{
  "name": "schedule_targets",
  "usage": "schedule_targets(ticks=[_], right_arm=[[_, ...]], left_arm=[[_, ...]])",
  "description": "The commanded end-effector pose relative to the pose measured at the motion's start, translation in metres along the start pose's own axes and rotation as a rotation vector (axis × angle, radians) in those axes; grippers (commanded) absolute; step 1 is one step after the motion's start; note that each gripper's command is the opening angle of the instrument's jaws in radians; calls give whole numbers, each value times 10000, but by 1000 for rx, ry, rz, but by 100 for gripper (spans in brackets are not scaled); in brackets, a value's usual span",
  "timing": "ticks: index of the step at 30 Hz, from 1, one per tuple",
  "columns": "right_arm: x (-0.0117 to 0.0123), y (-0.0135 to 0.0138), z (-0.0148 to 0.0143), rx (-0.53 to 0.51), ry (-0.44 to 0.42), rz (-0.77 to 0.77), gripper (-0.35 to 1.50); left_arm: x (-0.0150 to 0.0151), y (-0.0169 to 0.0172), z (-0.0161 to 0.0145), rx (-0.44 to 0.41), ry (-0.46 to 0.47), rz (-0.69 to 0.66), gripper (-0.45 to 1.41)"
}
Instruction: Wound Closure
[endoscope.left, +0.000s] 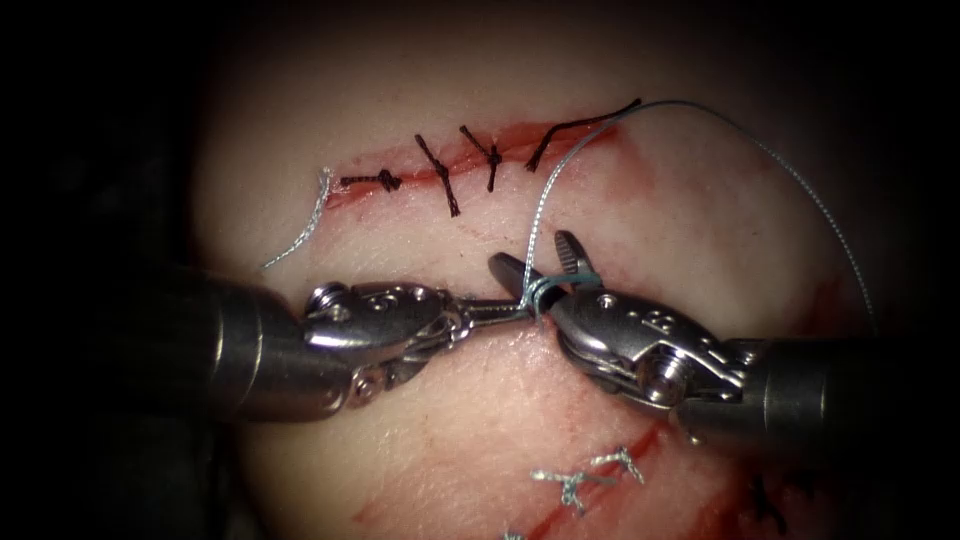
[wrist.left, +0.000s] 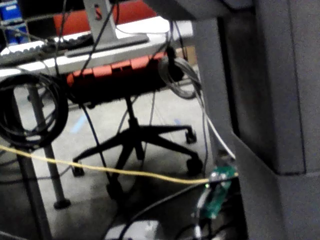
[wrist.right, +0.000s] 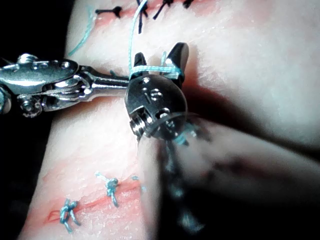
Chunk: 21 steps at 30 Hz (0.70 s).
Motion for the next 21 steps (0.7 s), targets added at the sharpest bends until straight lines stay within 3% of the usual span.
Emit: schedule_targets(ticks=[1, 9, 14, 17, 20, 21], right_arm=[[-2, -7, 6, 0, -2, 4, 64], [-8, -7, 7, 1, -49, 14, 66], [-9, -10, 9, 3, -53, 13, 56], [-9, -12, 8, 10, -57, 11, 36], [-9, -13, 7, 17, -60, 8, -35], [-9, -13, 6, 21, -62, 14, -35]], left_arm=[[-3, -1, 7, -4, -5, 0, -45], [-4, 0, 8, -13, -14, -23, -45], [-4, 1, 8, -16, -17, -27, -45], [-4, 1, 8, -17, -18, -26, -45], [-4, 1, 8, -18, -19, -26, -45], [-4, 1, 8, -18, -19, -25, -45]])
